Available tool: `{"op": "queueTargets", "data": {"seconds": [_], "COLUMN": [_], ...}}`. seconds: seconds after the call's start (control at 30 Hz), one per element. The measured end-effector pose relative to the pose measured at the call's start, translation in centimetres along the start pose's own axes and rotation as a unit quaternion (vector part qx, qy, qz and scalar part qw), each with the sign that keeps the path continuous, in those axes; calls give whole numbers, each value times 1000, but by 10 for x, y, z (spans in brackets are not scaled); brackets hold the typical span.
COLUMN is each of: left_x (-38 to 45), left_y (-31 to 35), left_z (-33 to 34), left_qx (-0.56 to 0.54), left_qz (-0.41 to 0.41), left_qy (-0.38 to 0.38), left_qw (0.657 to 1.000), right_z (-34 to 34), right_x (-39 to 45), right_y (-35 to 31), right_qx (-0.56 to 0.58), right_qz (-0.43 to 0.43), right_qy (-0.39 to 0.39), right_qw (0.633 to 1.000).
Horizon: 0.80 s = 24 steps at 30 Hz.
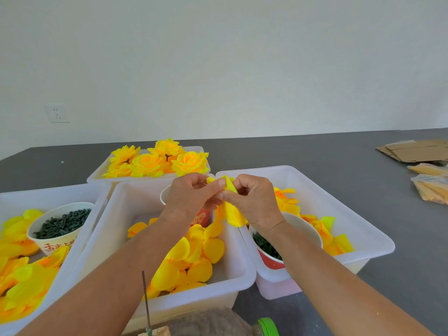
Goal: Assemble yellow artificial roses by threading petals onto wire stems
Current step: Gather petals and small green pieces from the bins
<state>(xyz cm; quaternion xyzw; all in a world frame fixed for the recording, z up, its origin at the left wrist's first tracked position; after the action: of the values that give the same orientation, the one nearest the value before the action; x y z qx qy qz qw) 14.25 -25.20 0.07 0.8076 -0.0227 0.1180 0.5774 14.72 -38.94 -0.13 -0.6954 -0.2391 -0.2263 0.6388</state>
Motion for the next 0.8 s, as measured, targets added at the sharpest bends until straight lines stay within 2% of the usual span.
{"op": "queueTargets", "data": {"seconds": [0.2, 0.3, 0.37, 0.43, 0.57, 0.73, 0.8], "left_x": [1, 4, 5, 6, 9, 11, 10], "left_y": [-2, -5, -8, -11, -15, -17, -16], "left_z": [-2, -5, -6, -7, -12, -17, -16], "left_qx": [-125, -157, -118, -80, -62, -56, -49], "left_qz": [-33, -52, -57, -61, -64, -56, -49], "left_qy": [-45, -42, -16, 10, 56, 92, 96], "left_qw": [991, 985, 991, 995, 994, 993, 993], "right_z": [5, 2, 0, -5, -22, -35, -39], "right_x": [0, 2, 3, 4, 6, 4, 4], "right_y": [1, 5, 8, 12, 20, 24, 25], "right_qx": [111, 147, 173, 194, 182, 159, 156], "right_qz": [54, 89, 123, 165, 221, 246, 239], "right_qy": [-85, -64, -43, 4, 153, 262, 282], "right_qw": [989, 983, 976, 967, 946, 919, 916]}}
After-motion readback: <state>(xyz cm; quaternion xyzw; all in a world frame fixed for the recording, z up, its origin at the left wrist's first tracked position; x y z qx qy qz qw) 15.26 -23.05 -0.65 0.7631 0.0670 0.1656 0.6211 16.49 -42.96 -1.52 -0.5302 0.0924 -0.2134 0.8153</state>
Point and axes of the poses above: each hand's wrist, its own x-axis towards the middle knuckle, its own z-axis out of the palm, y = z × x, the point moved 4 cm from there along x, towards the middle knuckle, and after that the axes turned 14 degrees about x, right-handed, at the moved point
